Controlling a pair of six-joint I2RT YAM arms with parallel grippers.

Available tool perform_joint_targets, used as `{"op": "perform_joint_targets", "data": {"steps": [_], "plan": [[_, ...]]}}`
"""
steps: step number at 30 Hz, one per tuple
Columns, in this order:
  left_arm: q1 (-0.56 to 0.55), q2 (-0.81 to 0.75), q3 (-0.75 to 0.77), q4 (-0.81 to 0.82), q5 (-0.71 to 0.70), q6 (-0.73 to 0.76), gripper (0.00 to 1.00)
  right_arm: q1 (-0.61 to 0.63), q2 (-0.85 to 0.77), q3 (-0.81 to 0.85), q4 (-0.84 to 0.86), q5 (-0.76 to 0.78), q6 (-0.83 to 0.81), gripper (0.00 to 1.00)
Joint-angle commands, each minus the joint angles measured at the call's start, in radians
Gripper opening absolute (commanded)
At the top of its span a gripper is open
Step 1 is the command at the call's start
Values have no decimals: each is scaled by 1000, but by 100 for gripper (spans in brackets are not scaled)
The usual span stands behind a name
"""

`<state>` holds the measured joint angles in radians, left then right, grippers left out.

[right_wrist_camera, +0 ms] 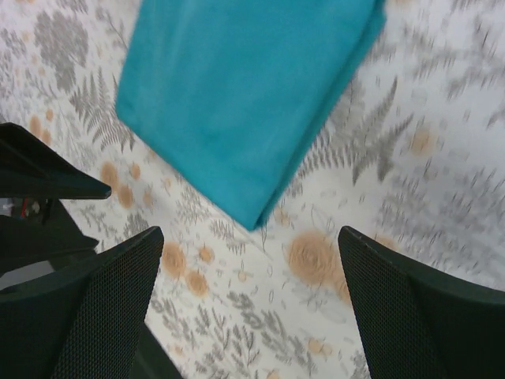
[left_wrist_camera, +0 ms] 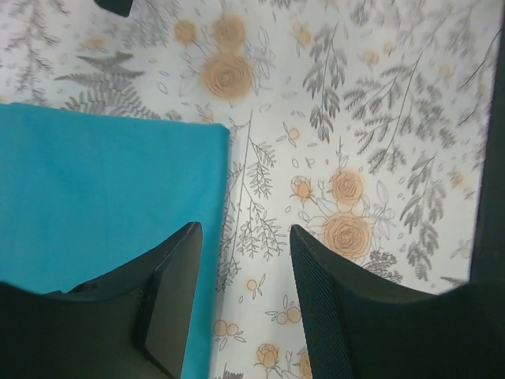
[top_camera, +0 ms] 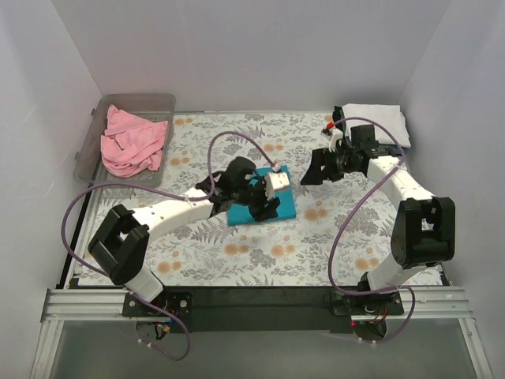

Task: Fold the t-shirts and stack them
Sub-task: Neatly place the folded tshirt to the corner

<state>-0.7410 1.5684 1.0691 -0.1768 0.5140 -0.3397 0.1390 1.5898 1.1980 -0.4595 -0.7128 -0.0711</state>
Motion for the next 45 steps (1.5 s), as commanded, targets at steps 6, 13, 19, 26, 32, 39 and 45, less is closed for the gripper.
{"op": "perform_joint_targets", "data": {"steps": [6, 13, 19, 26, 32, 39, 45], "plan": [[-222, 151, -24, 83, -376, 277, 47, -30, -90, -181, 65, 55, 103, 98], [-279, 286, -8, 225, -534, 392, 43, -47, -113, -261, 125, 131, 198, 98], [-296, 349, -9, 284, -585, 450, 40, -55, -169, -391, 232, 109, 316, 98], [-296, 361, -12, 303, -566, 427, 18, -62, -145, -414, 297, 36, 346, 98], [-276, 352, 68, 201, -516, 236, 0, -59, -68, -483, 448, -19, 540, 98], [-256, 271, 46, 200, -436, 167, 0, -42, 25, -497, 605, -30, 700, 98], [-219, 243, 54, 223, -404, 125, 0, 16, 47, -537, 746, 24, 830, 98]]}}
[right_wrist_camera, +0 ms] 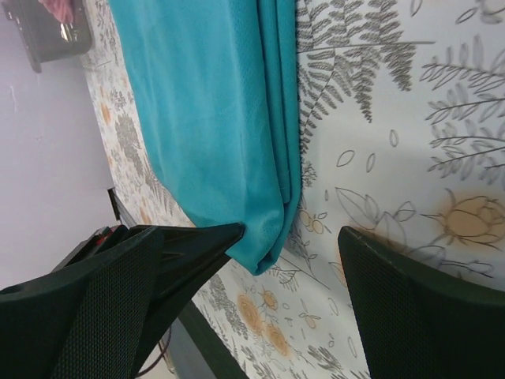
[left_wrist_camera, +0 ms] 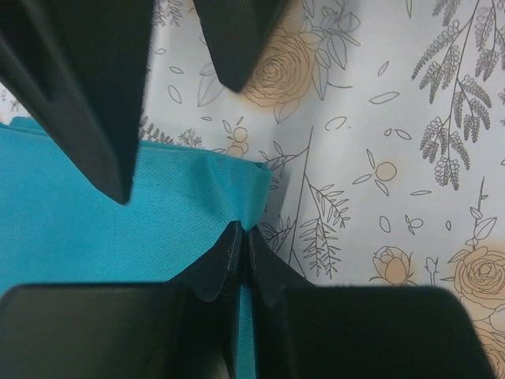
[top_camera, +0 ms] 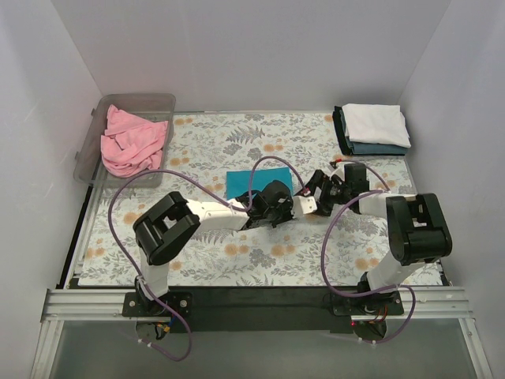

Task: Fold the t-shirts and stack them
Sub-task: Neatly place the folded tshirt to the corner

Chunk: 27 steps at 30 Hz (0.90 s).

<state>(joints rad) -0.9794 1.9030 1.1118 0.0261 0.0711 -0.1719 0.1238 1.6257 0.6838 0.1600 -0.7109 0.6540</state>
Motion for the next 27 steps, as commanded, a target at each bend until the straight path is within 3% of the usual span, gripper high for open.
{"op": "perform_joint_targets", "data": {"steps": [1, 10, 17, 27], "plan": [[24, -97, 13, 26, 41, -44, 0, 42, 14, -38, 140, 30, 114, 98], [53, -124, 23, 46, 81, -89, 0, 82, 62, -70, 275, 73, 243, 97], [62, -136, 14, 49, 95, -104, 0, 132, 141, -49, 366, 142, 361, 78], [68, -177, -18, 44, 133, -107, 0, 148, 244, 39, 398, 194, 386, 66]]}}
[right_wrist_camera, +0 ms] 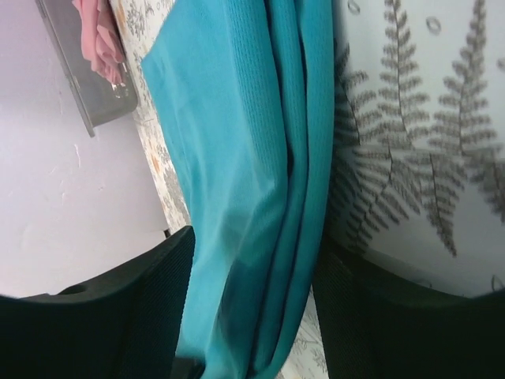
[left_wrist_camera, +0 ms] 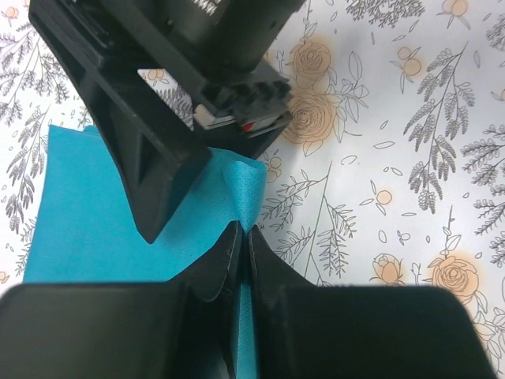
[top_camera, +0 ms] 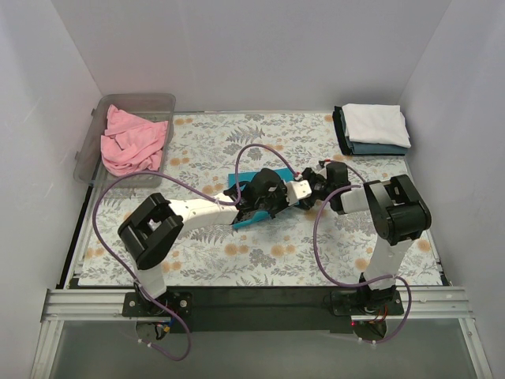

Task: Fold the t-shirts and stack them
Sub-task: Neatly place the folded tshirt to the corner

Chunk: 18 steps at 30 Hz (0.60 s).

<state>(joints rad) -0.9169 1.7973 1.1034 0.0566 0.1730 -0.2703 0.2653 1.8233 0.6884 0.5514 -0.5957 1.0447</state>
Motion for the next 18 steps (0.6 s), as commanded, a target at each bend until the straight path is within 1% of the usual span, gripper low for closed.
{"op": "perform_joint_targets", "data": {"steps": [1, 3, 7, 8, 11, 18], "plan": [[7, -76, -11, 14, 31, -10, 0, 9, 63, 43, 13, 80, -3, 65], [7, -78, -14, 14, 31, -13, 0, 12, 77, 66, 18, 92, -2, 64], [7, -72, -8, 12, 36, -21, 0, 20, 114, 91, 30, 131, 5, 57], [7, -67, -7, 14, 36, -21, 0, 22, 119, 98, 30, 137, 5, 54], [9, -56, 1, 14, 33, -27, 0, 31, 125, 108, 30, 168, 8, 50], [12, -50, 0, 14, 39, -35, 0, 38, 140, 126, 28, 227, 8, 47]]}}
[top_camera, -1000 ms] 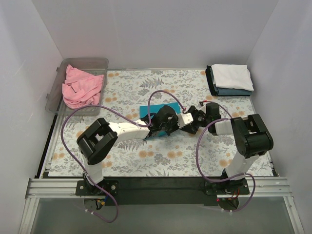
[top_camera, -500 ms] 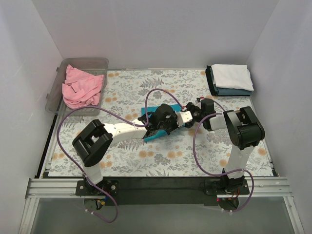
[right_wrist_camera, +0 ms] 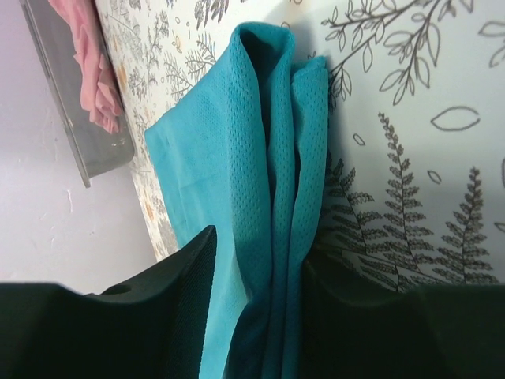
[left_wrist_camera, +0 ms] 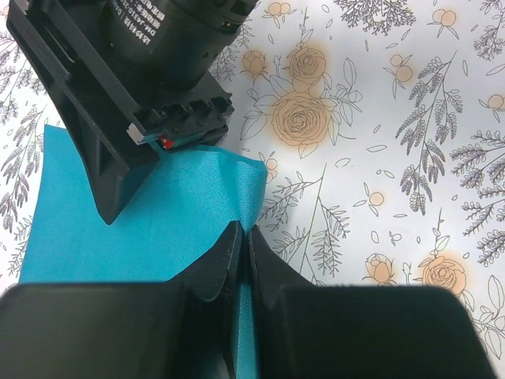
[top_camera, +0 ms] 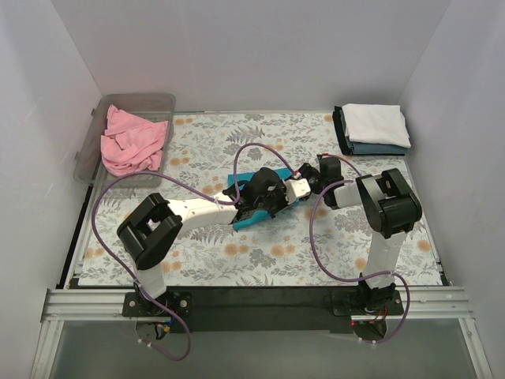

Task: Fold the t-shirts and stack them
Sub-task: Neatly place the folded tshirt to the corner

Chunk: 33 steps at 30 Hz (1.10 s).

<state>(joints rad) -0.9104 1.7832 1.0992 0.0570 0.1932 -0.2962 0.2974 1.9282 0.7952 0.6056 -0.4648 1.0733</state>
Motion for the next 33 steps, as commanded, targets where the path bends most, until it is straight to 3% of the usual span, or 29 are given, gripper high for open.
{"op": "perform_joint_targets", "data": {"steps": [1, 7, 10, 11, 12, 15, 18, 25, 29, 31, 32, 33], "plan": [[7, -36, 4, 14, 18, -8, 0, 6, 38, 24, -26, 101, -21, 47], [11, -33, 4, 14, 22, -11, 0, 25, 48, 39, -33, 124, -30, 43], [13, -31, 11, 3, 14, -23, 1, 25, 49, 77, -56, 121, -103, 25], [13, -41, 13, 0, 8, -27, 19, 23, 49, 108, -85, 114, -148, 9], [21, -48, 14, -18, 6, -47, 27, 20, 48, 163, -162, 123, -252, 2], [51, -114, 10, -92, 57, -70, 45, 2, 43, 272, -292, 123, -428, 1], [83, -224, -33, -149, 112, -84, 56, -17, 29, 332, -378, 114, -561, 1], [165, -396, -114, -278, 81, -124, 63, -53, 92, 606, -604, 185, -974, 1], [196, -450, -137, -342, 60, -150, 65, -102, 118, 729, -675, 215, -1062, 1], [199, -475, -165, -379, 58, -159, 75, -127, 146, 786, -710, 232, -1090, 1], [199, -494, -174, -391, 60, -162, 86, -136, 156, 823, -724, 239, -1108, 1], [197, -504, -192, -399, 52, -173, 87, -144, 166, 887, -751, 253, -1140, 1]]}}
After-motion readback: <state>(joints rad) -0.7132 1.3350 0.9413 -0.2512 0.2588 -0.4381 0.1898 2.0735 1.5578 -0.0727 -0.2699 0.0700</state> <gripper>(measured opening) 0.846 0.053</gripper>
